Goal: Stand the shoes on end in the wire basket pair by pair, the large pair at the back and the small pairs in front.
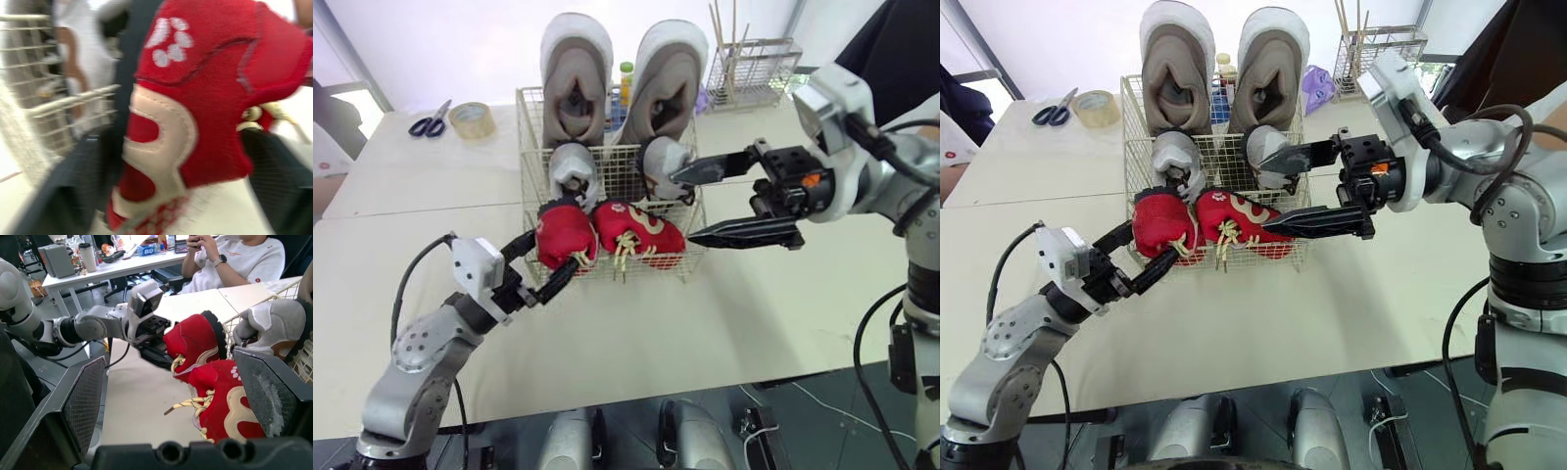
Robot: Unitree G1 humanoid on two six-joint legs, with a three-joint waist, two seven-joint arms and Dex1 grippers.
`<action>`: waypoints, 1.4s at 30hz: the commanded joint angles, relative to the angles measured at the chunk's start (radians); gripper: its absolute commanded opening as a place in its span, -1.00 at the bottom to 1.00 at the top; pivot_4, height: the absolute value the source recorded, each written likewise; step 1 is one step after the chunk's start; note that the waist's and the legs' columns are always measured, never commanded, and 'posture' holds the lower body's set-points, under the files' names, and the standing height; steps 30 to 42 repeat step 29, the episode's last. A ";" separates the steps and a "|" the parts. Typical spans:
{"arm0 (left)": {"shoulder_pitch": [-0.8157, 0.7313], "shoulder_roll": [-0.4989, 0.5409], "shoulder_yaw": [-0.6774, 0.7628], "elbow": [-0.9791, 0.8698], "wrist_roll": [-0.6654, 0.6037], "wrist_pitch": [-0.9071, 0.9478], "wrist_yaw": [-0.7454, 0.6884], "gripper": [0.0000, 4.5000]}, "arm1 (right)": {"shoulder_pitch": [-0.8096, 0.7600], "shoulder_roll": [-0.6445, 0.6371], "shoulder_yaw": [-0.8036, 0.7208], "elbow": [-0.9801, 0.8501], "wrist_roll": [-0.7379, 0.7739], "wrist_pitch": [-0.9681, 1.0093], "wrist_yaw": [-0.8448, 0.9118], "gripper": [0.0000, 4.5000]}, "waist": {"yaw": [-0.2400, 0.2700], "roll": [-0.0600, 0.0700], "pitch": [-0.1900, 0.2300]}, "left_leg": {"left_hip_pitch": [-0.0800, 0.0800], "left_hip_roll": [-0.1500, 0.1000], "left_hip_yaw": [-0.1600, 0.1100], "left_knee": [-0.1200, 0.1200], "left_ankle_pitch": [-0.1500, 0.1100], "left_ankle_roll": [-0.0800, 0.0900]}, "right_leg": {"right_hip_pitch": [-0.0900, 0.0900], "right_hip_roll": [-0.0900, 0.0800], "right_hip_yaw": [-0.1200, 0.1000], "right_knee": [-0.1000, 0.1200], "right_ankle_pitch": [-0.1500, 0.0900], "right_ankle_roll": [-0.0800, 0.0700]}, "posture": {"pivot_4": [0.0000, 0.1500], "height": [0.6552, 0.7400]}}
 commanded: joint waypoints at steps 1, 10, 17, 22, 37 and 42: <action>0.018 0.075 0.105 -0.051 -0.139 0.159 0.046 0.96 | 0.002 -0.005 -0.038 -0.030 0.022 -0.016 -0.008 1.00 | 0.000 0.000 0.000 | 0.000 0.000 0.000 0.000 0.000 0.000 | 0.000 0.000 0.000 0.000 0.000 0.000 | 1.00 1.00; 0.175 0.297 0.487 -0.077 -0.607 0.400 0.022 0.96 | 0.049 -0.009 -0.037 -0.051 0.024 -0.020 -0.017 1.00 | -0.008 0.001 0.003 | -0.001 0.001 -0.001 -0.001 0.002 -0.004 | -0.002 0.002 0.000 0.000 -0.001 -0.001 | 1.00 1.00; 0.209 0.417 0.716 0.071 -0.718 0.514 0.007 0.96 | 0.101 -0.049 -0.040 -0.063 0.011 -0.002 -0.025 1.00 | 0.002 0.001 0.003 | -0.002 0.001 0.000 -0.001 0.002 -0.004 | -0.003 0.002 0.000 -0.001 -0.002 -0.003 | 1.00 1.00; 0.283 0.468 0.763 0.111 -0.675 0.605 -0.049 0.96 | 0.182 -0.121 -0.055 -0.071 -0.002 0.021 -0.037 1.00 | 0.000 0.001 0.004 | -0.002 0.001 0.001 -0.002 0.003 -0.007 | -0.004 0.003 0.001 -0.003 -0.002 -0.003 | 1.00 1.00; 0.372 0.400 0.745 0.195 -0.500 0.563 -0.161 0.96 | 0.345 -0.217 -0.094 -0.077 -0.057 -0.004 -0.060 1.00 | -0.001 0.001 0.004 | -0.003 0.001 0.003 -0.003 0.002 -0.007 | -0.006 0.003 0.002 -0.004 -0.003 -0.003 | 1.00 1.00; 0.372 0.400 0.745 0.195 -0.500 0.563 -0.161 0.96 | 0.345 -0.217 -0.094 -0.077 -0.057 -0.004 -0.060 1.00 | -0.001 0.001 0.004 | -0.003 0.001 0.003 -0.003 0.002 -0.007 | -0.006 0.003 0.002 -0.004 -0.003 -0.003 | 1.00 1.00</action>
